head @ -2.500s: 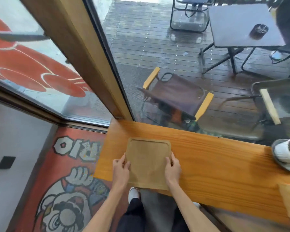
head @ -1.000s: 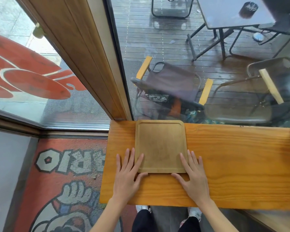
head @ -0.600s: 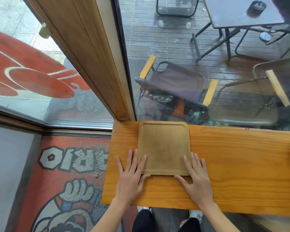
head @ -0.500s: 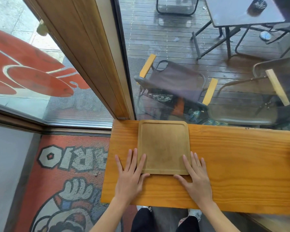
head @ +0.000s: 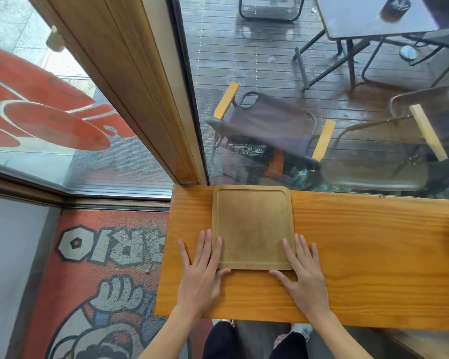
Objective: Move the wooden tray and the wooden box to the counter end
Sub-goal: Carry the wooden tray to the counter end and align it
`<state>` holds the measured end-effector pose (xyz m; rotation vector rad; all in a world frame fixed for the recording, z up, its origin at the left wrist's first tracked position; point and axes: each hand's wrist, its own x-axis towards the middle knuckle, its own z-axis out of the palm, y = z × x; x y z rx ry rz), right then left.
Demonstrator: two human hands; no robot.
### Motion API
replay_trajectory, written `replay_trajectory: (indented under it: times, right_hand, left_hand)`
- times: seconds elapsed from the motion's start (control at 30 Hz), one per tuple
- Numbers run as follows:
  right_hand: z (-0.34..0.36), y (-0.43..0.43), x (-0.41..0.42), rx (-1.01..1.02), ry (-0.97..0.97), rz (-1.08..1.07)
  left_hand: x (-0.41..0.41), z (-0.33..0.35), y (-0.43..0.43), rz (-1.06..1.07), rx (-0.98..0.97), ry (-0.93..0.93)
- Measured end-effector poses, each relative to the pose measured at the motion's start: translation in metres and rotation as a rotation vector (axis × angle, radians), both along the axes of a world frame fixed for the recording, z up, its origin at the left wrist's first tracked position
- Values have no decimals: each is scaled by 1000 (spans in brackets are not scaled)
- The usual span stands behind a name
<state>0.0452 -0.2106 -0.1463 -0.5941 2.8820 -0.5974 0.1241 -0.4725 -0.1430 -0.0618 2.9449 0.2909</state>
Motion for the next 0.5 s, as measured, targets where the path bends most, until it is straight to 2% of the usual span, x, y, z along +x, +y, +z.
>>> replay_trajectory:
  times: [0.23, 0.4, 0.5]
  right_hand:
    - [2, -1, 0, 6, 19, -4]
    - [6, -3, 7, 216, 36, -31]
    - [8, -4, 8, 265, 16, -44]
  left_hand:
    - [-2, 1, 2, 20, -23, 29]
    - [-3, 7, 4, 93, -41, -27]
    - [-3, 10, 6, 139, -32, -58]
